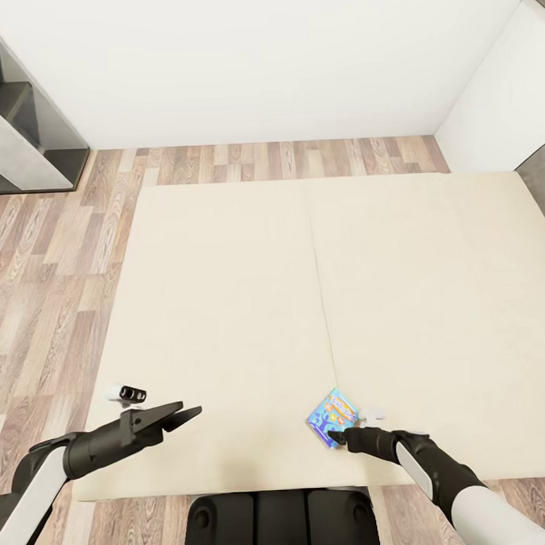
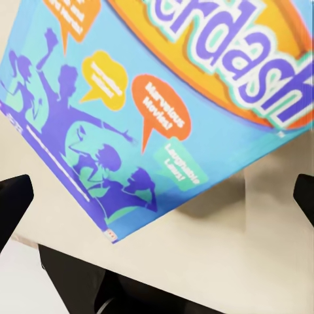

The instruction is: Put all the toys in the child's room - the three board games (two on the bed and one on the table), the two jigsaw puzzles on the table, and the tennis ball on the table - inside the toy box on the table in the child's room.

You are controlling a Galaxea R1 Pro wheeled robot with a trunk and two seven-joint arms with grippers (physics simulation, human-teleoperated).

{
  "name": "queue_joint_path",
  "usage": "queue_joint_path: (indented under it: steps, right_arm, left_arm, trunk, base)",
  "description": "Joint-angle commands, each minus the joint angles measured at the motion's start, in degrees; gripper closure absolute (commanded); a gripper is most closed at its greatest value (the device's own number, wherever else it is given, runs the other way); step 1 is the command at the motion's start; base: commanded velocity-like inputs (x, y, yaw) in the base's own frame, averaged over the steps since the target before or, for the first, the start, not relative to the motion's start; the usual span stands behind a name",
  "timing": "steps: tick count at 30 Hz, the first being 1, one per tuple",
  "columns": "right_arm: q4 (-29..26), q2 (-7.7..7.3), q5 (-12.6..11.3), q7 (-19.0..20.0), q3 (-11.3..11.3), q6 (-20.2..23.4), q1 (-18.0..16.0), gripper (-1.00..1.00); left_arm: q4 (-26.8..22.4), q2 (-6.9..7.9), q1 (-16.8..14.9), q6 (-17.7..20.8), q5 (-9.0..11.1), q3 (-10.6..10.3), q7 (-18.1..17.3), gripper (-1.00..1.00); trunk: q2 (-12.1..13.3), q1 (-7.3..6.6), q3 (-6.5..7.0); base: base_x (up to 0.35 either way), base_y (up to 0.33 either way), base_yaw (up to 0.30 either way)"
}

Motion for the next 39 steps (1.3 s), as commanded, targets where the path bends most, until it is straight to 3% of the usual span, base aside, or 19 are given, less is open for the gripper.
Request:
queue_joint_path:
  steps: [1, 13, 18, 26, 39]
  right_arm:
    - [-0.1, -0.08, -0.5, -0.1, 0.3, 0.3, 0.0, -1.00]
    - [-0.2, -0.24, -0.6, -0.1, -0.2, 0.2, -0.3, -1.00]
    - [-0.2, -0.54, -0.6, -0.2, -0.4, 0.2, -0.4, -1.00]
    - [-1.2, -0.94, -0.6, -0.2, -1.0, 0.2, -0.6, -1.00]
    - [-2.4, -0.73, -0.6, -0.6, -1.2, 0.2, -1.6, -1.00]
  left_arm:
    - [0.0, 0.01, 0.0, 0.3, 0.1, -0.1, 0.0, -1.00]
    - [0.0, -0.28, 0.0, 0.3, -2.6, -0.3, 1.4, -1.00]
    - [0.0, -0.40, 0.0, 0.2, -3.0, -0.3, 1.6, -1.00]
    - [0.0, -1.90, 0.0, 0.2, -3.8, -0.3, 1.7, -1.00]
    - [0.0, -2.32, 0.0, 0.3, -4.8, -0.3, 1.7, -1.00]
  trunk:
    - [-0.1, 0.03, -0.06]
    - [-0.1, 0.03, -0.06]
    - [-0.1, 0.03, -0.06]
    - [-0.1, 0.03, -0.06]
    - [-0.1, 0.03, -0.06]
  base:
    - [0.000, 0.000, 0.000]
    - [0.000, 0.000, 0.000]
    - [0.000, 0.000, 0.000]
    - [0.000, 0.000, 0.000]
    - [0.000, 0.000, 0.000]
